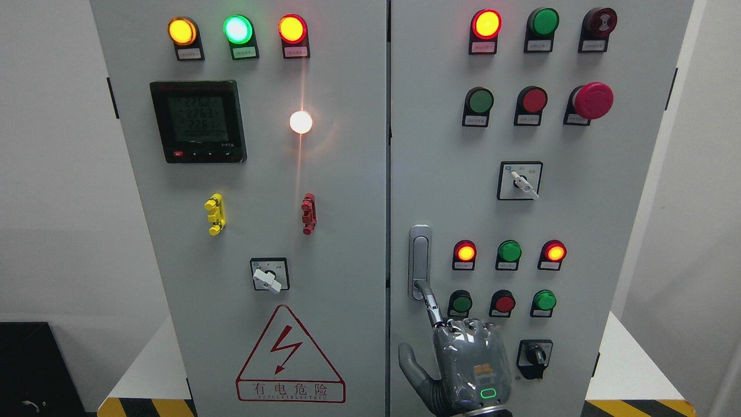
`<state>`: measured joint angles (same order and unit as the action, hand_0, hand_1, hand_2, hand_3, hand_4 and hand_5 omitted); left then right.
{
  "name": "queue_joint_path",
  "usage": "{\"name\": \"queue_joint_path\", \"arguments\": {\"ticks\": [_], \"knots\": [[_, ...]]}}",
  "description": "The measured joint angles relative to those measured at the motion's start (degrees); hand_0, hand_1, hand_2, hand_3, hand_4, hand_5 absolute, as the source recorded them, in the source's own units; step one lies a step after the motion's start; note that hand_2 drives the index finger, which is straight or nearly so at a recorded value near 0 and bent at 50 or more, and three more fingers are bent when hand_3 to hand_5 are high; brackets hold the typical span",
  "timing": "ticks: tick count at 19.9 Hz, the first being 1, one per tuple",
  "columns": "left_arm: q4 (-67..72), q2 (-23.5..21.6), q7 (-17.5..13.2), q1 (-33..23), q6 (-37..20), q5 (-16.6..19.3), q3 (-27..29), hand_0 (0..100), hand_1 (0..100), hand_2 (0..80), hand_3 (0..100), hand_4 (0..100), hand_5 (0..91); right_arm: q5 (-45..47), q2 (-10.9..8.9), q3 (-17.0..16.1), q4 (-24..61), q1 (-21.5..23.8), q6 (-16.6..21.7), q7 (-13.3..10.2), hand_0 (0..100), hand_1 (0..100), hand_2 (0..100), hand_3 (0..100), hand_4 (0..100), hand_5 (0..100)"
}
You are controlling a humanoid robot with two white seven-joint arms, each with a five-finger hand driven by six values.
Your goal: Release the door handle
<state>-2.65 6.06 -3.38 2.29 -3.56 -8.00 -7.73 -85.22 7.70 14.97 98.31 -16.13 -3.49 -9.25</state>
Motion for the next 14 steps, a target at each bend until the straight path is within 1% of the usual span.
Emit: {"name": "queue_joint_path", "arguments": {"ticks": [14], "knots": [[0.0, 0.0, 0.0, 0.0, 0.0, 0.0, 0.0, 12, 56, 0.0, 0, 0, 0.0, -0.4, 0.03, 0.0, -0.5, 0.0, -0.1, -0.1, 46, 37, 3, 100, 100, 100]]}}
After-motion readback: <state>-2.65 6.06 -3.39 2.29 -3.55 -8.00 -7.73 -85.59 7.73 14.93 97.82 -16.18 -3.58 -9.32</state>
